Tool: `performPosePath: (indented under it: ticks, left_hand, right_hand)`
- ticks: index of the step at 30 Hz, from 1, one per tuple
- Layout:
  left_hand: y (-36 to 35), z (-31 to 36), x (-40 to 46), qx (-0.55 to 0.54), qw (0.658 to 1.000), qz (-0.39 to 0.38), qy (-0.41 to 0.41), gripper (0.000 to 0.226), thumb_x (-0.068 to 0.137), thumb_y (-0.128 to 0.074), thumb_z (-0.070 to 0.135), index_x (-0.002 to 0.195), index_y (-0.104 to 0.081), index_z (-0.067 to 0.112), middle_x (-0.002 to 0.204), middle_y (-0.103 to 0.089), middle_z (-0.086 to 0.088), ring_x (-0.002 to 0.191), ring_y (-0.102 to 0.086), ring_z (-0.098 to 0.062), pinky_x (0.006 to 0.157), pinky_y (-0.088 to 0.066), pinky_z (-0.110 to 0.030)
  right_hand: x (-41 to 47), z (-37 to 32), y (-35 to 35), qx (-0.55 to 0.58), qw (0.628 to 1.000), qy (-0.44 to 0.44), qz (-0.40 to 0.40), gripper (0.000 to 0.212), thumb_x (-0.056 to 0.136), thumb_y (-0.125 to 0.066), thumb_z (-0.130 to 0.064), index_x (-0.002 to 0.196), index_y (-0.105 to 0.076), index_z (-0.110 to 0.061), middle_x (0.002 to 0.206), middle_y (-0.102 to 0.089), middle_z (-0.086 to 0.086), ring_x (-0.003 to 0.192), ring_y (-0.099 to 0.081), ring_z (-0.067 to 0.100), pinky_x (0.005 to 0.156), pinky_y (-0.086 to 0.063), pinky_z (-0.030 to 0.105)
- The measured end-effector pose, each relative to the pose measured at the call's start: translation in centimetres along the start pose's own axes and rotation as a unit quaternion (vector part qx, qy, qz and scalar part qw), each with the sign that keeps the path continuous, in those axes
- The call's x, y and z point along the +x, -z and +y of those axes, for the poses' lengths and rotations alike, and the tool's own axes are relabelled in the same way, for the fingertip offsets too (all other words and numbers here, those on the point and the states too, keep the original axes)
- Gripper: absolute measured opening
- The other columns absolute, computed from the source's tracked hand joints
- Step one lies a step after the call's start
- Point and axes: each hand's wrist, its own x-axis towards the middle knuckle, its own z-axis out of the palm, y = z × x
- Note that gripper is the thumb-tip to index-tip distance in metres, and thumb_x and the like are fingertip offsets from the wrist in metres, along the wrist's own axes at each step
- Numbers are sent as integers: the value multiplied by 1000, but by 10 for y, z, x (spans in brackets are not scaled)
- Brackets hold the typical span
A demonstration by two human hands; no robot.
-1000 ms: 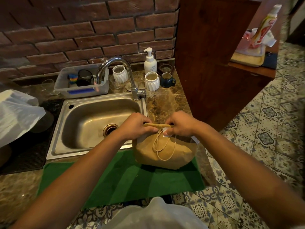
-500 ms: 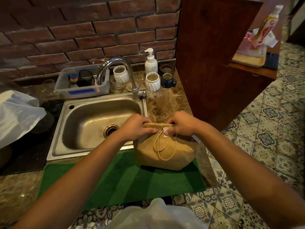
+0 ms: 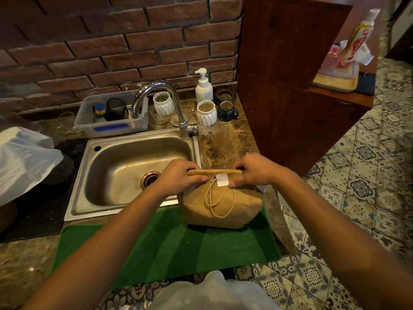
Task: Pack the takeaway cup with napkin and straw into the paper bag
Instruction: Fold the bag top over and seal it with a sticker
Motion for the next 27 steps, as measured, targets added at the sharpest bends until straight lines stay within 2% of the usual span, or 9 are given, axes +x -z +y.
performPosePath:
  ticks: [2,5,8,11,13,15,18,23,27]
  left_hand:
    - [0,-5,-1,-10,1000,8,4,15,83,-81,40,87,-81,26,78,-72,9,72,-63,-6,61,-43,-25]
    - [-1,-12,-3,-32,999,20,14,15,81,-82,39,85,-81,25,79,-74,8,75,-65,-10,65,-48,-32]
    - [-2,-20,-8,-66,997,34,33,14,80,-83,41,84,-80,28,80,-76,6,80,-69,-16,70,-54,-38]
    - [-2,-27,-15,-111,992,45,47,20,79,-83,42,81,-79,23,75,-75,0,71,-68,-14,65,-53,-37]
    - [-3,-31,-22,-136,988,58,52,22,80,-82,41,82,-79,20,75,-76,-3,71,-70,-19,65,-54,-38]
    - [-5,-36,-30,-164,982,72,60,23,80,-82,42,88,-80,20,83,-77,-11,82,-72,-33,74,-58,-49]
    - [-9,-38,-37,-167,979,89,71,26,82,-79,42,89,-80,17,85,-76,-16,86,-70,-39,78,-57,-54]
    - [-2,-17,-37,-187,976,89,73,18,83,-79,38,88,-81,21,85,-78,-8,83,-73,-25,79,-59,-48]
    - [5,10,-32,-193,980,45,31,11,87,-76,32,95,-80,26,93,-80,-2,89,-75,-16,82,-58,-35]
  right_hand:
    - [-10,13,0,25,999,-16,17,36,80,-83,-49,104,-78,-22,93,-75,-4,87,-67,15,74,-53,37]
    - [-27,33,-6,113,991,-31,71,15,83,-83,-43,90,-74,-33,83,-70,-14,79,-63,3,67,-43,27]
    - [-40,43,-19,214,968,-42,126,6,86,-81,-38,84,-78,-33,75,-74,-12,68,-64,-2,66,-45,28]
    - [-43,47,-33,254,949,-65,174,14,86,-80,-40,93,-83,-28,82,-79,0,76,-72,21,72,-55,48]
    - [-43,45,-38,284,937,-69,192,17,86,-81,-40,97,-83,-26,86,-80,1,84,-75,26,81,-57,51]
    - [-44,42,-41,316,926,-69,196,17,86,-81,-36,97,-82,-24,86,-81,-7,85,-75,16,82,-57,45]
    - [-45,36,-45,342,915,-69,204,12,87,-81,-33,90,-82,-21,79,-78,-9,76,-71,3,76,-51,32]
    - [-64,32,-37,388,882,-71,258,10,86,-82,-32,91,-83,-22,84,-80,-1,83,-74,15,80,-54,38]
    - [-99,25,-33,410,850,-90,318,6,89,-79,-30,88,-81,-25,81,-78,-6,79,-70,12,75,-50,36]
